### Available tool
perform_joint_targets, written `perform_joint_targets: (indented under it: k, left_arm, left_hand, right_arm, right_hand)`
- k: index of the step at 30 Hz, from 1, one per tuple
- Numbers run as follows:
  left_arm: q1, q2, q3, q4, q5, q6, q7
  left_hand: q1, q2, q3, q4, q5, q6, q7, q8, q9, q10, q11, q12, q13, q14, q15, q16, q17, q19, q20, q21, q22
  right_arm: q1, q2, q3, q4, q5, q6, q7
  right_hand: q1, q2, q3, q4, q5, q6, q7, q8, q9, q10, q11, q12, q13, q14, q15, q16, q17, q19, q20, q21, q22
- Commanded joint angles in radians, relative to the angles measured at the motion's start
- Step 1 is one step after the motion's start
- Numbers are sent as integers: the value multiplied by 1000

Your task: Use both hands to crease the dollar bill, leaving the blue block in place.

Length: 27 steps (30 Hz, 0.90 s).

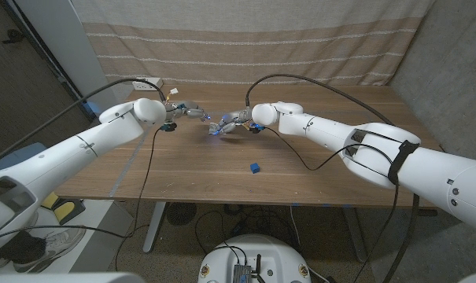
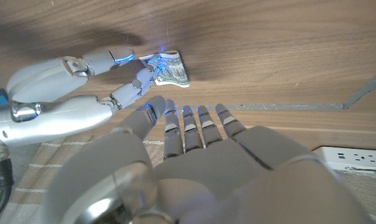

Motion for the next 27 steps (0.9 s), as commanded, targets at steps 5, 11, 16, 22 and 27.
perform_joint_targets:
  k: [5,11,16,22,27]
  left_arm:
    - [-119,-22,81,48,196,-60,-157]
    - [-144,-43,97,67,250,-76,-197]
    - [-172,-62,121,80,307,-77,-244]
    - [-193,-77,140,90,362,-89,-281]
    - [-214,-87,161,89,430,-91,-319]
  left_hand:
    - [42,-6,-8,6,15,91,20,16,5,61,-14,19,5,34,-18,15,1,11,-13,5,1]
    - [57,-6,-10,1,21,124,19,20,5,83,-18,24,4,50,-28,18,0,17,-8,7,0]
    - [70,-5,-8,-4,27,131,17,18,5,88,-22,24,4,53,-30,17,-1,17,-9,8,0]
    - [91,-3,-2,-8,37,127,-1,9,4,92,-26,23,4,58,-39,16,-1,18,-16,9,0]
    - [114,-7,0,-15,44,137,-23,6,4,99,-39,24,7,66,-55,16,-1,21,-25,11,0]
  right_arm:
    - [-2,-6,1,-9,1,7,-2]
    - [-1,-2,1,-1,1,10,-3]
    - [0,2,1,8,3,14,-3]
    - [3,6,-1,15,3,15,-2]
    - [2,7,-1,15,3,14,-4]
  right_hand:
    - [13,1,3,6,-1,9,-1,3,0,7,0,2,2,12,2,3,3,11,3,-1,1]
    - [13,1,4,5,-1,10,0,3,0,9,-1,3,2,14,2,3,3,13,2,-2,1]
    - [14,1,4,5,-1,11,1,3,0,10,-2,3,2,14,2,3,3,13,2,-3,1]
    - [14,1,4,6,-1,11,1,3,0,10,-3,3,2,15,2,3,3,15,1,-4,1]
    - [14,1,4,6,-1,10,1,2,0,11,-1,2,2,15,2,3,3,15,1,-5,1]
